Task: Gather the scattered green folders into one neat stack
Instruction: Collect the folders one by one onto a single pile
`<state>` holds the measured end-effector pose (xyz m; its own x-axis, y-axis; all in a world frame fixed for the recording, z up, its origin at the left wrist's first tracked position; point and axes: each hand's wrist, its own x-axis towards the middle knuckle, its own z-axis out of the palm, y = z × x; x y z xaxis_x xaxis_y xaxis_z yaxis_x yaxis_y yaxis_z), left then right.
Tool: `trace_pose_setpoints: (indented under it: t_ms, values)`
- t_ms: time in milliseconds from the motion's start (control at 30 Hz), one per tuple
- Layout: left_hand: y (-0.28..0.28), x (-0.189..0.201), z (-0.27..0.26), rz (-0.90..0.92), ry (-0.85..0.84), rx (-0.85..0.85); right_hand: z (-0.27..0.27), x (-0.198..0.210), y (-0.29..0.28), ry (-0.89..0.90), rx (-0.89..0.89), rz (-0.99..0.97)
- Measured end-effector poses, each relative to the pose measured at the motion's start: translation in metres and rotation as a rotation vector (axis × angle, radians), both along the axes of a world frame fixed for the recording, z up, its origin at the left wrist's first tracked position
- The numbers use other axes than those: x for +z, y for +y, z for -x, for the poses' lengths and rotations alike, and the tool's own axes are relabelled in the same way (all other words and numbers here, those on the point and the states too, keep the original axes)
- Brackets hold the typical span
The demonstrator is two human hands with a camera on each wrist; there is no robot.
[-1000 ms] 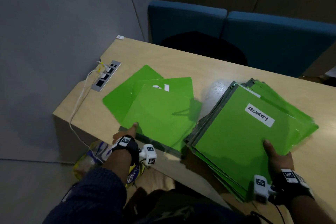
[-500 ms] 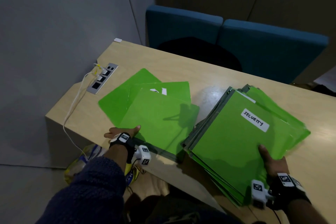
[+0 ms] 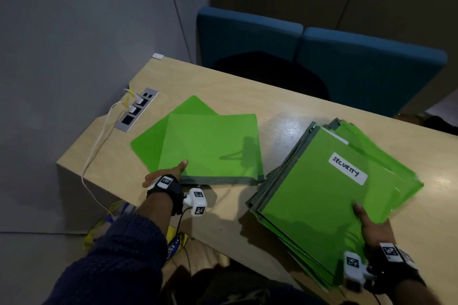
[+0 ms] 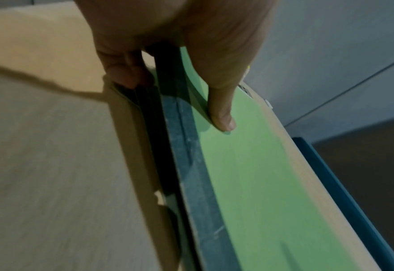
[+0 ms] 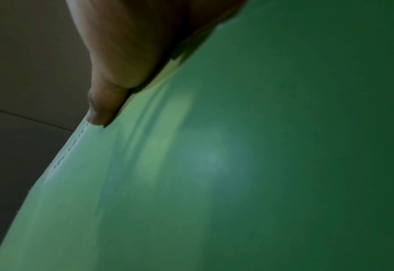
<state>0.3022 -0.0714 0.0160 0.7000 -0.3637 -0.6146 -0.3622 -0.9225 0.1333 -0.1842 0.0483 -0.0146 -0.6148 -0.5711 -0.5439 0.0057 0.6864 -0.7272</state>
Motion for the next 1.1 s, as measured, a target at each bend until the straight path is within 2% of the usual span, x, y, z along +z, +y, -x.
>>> trace_pose_setpoints:
  t_ms: [267,433,500,567,633,733,800,867,933,1000,1100]
  values:
    - [-0.008,0.003,0.043,-0.073,-0.027,-0.078,0.001,-0.004,-0.001,-0.009,0.004,0.034]
    - [-0.022,-0.024,0.026,-0.091,-0.044,-0.195,0.000,-0.002,-0.002,-0.031,0.006,0.041]
    - [-0.022,-0.030,0.023,-0.090,-0.040,-0.191,0.001,-0.004,-0.001,-0.028,-0.007,0.041]
    - [-0.019,-0.020,0.026,-0.050,0.005,-0.151,0.004,-0.009,0.001,-0.033,-0.026,0.021]
    - [-0.021,-0.012,0.030,0.024,0.127,-0.104,0.006,-0.011,0.001,-0.032,-0.031,0.022]
    - [-0.029,-0.003,0.028,0.262,0.214,-0.017,0.005,-0.008,-0.001,-0.042,-0.020,0.047]
    - [-0.036,0.006,0.022,0.466,0.223,-0.039,0.005,-0.006,-0.002,-0.059,-0.022,0.065]
    - [-0.045,0.019,0.019,0.692,0.313,-0.043,0.005,-0.005,-0.001,-0.071,-0.029,0.071]
    - [-0.055,0.044,0.025,0.933,0.421,0.036,0.004,-0.003,-0.001,-0.074,-0.035,0.093]
    - [-0.070,0.079,0.040,1.163,0.461,0.122,0.002,-0.003,-0.001,-0.079,-0.042,0.099]
    - [-0.093,0.131,0.069,1.419,0.396,0.089,0.002,-0.001,0.000,-0.086,-0.035,0.116]
